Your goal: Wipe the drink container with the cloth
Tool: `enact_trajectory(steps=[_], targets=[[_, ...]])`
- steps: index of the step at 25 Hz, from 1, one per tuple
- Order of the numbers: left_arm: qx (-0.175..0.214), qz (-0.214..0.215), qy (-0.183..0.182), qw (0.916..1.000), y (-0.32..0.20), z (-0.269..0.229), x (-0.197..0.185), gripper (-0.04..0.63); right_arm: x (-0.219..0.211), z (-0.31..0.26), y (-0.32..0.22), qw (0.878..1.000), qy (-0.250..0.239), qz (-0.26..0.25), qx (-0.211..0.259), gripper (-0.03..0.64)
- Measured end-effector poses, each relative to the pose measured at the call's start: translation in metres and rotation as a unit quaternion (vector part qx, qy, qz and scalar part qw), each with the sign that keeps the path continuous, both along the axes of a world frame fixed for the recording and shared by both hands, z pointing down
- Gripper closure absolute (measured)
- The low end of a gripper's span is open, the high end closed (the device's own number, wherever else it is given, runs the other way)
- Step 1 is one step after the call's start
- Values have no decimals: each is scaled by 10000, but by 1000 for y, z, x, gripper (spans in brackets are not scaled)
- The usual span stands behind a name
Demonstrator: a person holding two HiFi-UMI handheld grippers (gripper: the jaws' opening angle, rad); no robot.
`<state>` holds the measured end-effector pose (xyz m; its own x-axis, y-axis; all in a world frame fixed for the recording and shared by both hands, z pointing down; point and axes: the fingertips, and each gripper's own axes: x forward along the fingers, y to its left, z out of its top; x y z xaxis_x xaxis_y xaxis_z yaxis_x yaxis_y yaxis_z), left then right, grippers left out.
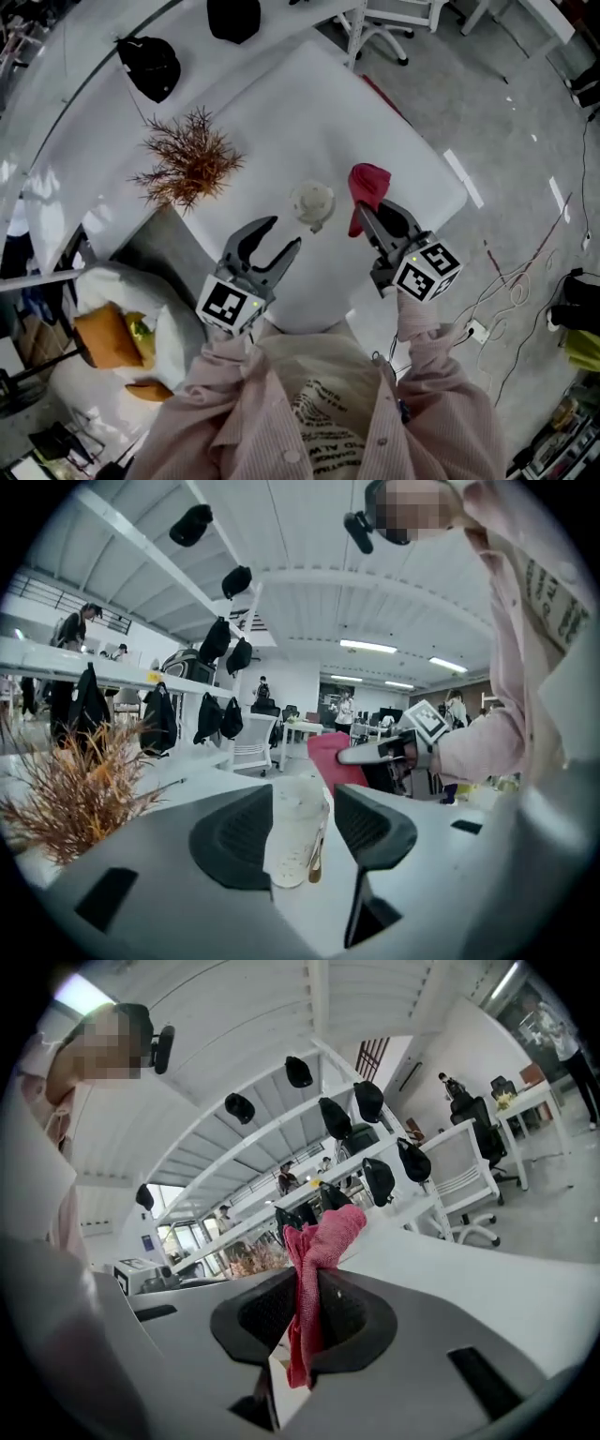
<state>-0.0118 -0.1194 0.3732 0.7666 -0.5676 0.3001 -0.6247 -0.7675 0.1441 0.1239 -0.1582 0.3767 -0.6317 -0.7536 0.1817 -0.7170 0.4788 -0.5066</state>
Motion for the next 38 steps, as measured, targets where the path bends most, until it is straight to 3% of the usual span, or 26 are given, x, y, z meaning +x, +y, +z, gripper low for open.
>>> enact_trajectory(steps=[1, 12, 17, 29, 38], targets=[[31, -5, -82, 10000, 3, -3, -2, 416, -1, -7, 4, 10000, 25, 37, 78, 572], [438, -54, -271, 9987, 8, -49, -21, 542, -17, -67, 37, 9929, 696, 286, 924, 572], [477, -102, -91, 9988, 12, -71, -31, 585, -25, -92, 54, 9858, 1063, 288, 1271, 572], [725, -100, 155, 9972, 18, -112, -50, 594, -22, -124, 82, 9774, 1083, 694, 1679, 572], [860, -381, 198, 9954, 13, -116, -72, 594, -15, -123, 84, 9730, 1094, 1100, 1709, 572]])
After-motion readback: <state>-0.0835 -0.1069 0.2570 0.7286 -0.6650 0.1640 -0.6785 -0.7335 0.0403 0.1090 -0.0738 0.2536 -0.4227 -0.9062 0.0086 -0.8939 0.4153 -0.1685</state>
